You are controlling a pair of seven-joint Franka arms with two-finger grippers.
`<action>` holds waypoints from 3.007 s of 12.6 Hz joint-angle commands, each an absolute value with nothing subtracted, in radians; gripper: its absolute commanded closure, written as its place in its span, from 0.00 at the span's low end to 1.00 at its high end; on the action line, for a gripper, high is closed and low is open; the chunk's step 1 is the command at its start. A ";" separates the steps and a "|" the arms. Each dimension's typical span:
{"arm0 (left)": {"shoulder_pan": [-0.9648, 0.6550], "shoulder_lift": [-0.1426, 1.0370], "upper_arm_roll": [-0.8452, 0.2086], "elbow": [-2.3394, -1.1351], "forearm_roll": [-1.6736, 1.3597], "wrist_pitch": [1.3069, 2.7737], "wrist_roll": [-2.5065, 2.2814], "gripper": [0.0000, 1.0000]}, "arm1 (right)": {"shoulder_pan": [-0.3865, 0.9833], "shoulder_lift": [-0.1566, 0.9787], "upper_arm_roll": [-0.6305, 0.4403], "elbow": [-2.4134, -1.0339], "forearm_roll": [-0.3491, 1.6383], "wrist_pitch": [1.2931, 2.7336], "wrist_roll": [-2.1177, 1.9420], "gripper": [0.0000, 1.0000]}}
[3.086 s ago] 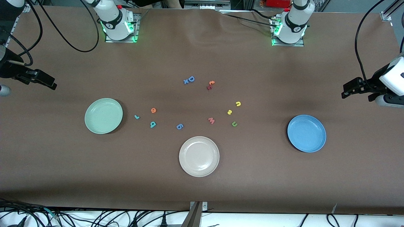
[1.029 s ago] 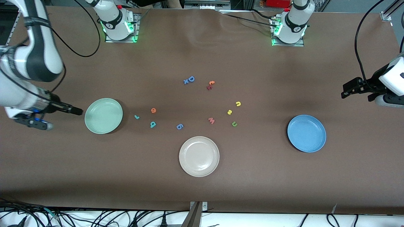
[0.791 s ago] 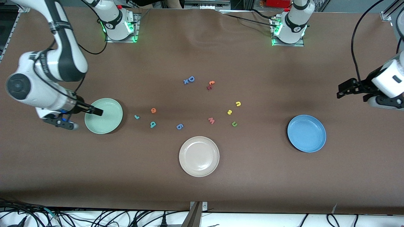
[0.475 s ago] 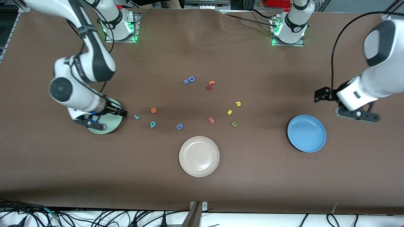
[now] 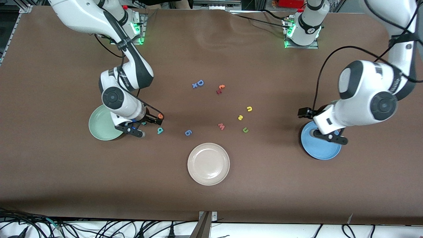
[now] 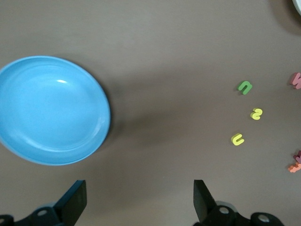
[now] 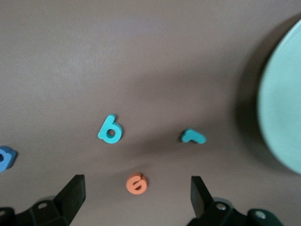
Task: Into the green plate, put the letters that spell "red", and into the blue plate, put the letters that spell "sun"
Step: 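Move the right gripper toward the orange 6 while the left gripper advances, then grasp orange 6 with the right gripper while the left gripper nears yellow u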
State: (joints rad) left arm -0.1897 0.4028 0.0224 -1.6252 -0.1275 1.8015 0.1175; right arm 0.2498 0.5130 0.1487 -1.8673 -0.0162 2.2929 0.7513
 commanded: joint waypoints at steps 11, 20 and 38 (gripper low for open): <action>-0.451 0.491 0.028 -1.802 -0.138 2.193 -0.156 0.00 | 0.316 0.560 0.140 -1.950 -0.153 2.416 0.842 0.14; -0.546 0.460 0.026 -2.058 -0.140 2.508 -0.227 0.00 | 0.316 0.575 0.141 -1.983 -0.153 2.485 0.842 0.48; -0.630 0.478 0.028 -2.169 -0.138 2.695 -0.341 0.00 | 0.298 0.396 -0.150 -1.967 -0.135 2.171 0.343 0.77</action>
